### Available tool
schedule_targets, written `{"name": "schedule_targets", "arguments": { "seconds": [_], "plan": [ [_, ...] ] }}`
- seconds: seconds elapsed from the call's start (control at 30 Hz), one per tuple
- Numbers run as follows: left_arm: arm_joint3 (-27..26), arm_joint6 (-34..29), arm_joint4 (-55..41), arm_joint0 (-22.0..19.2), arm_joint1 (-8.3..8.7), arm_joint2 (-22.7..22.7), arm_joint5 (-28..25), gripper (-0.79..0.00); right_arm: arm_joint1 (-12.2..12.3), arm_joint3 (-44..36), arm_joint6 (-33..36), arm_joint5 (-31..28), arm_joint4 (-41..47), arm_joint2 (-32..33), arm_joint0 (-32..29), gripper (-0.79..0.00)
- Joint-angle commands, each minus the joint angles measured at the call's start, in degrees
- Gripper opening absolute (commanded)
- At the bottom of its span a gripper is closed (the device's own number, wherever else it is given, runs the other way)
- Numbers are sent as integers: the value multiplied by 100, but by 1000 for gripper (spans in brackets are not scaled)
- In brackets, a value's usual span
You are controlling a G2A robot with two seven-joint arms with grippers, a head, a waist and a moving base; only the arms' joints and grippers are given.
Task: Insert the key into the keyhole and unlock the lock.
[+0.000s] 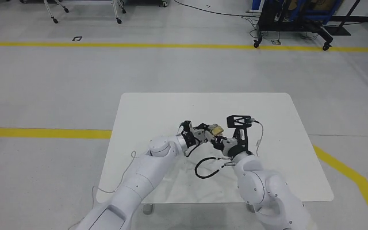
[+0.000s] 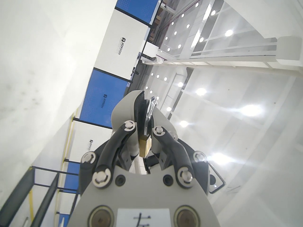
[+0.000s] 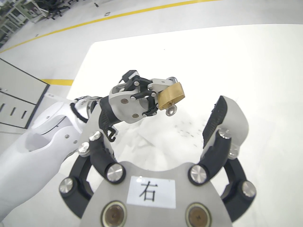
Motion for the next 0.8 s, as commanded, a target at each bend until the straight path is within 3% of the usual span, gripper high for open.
{"name": "schedule_targets", "arguments": {
  "seconds": [0.0, 0.1, 0.2, 0.27, 0.53, 0.6, 0.63, 0.67, 0.7, 0.77],
  "plan": [
    [-166, -60, -119, 78, 63, -172, 249, -785, 36, 105, -60, -1139, 1912, 645, -201, 0],
    [-503, -115, -146, 220, 198, -456, 784, -785, 101, 510, 280, -2662, 3399, 1311, -351, 0],
    [-981, -56, -47, 449, 368, -771, 1535, -785, 155, 981, 920, -3538, 4539, 1633, -220, 0],
    [-1333, 171, -55, 616, 460, -1016, 1942, -785, 171, 1184, 1141, -3516, 4757, 1697, -126, 0],
    [-1333, 171, -55, 616, 460, -1016, 1942, -785, 171, 1184, 1141, -3516, 4757, 1697, -126, 0],
    [-1296, 234, -172, 692, 464, -1052, 2022, -785, 164, 1245, 1262, -3677, 5233, 1580, -117, 0],
    [-1246, 204, -294, 698, 470, -1064, 2306, -785, 162, 1354, 1288, -3776, 5566, 1575, -82, -105],
    [-1180, 172, -358, 664, 484, -1074, 2654, -785, 162, 1480, 1412, -3884, 5936, 1549, -25, -603],
    [-1102, 184, -422, 625, 498, -1093, 3006, -785, 166, 1632, 1604, -3967, 6294, 1530, 73, -785],
    [-1040, 235, -488, 545, 526, -1132, 3467, -785, 174, 1929, 1850, -4061, 6805, 1520, 281, -785]
  ]
}}
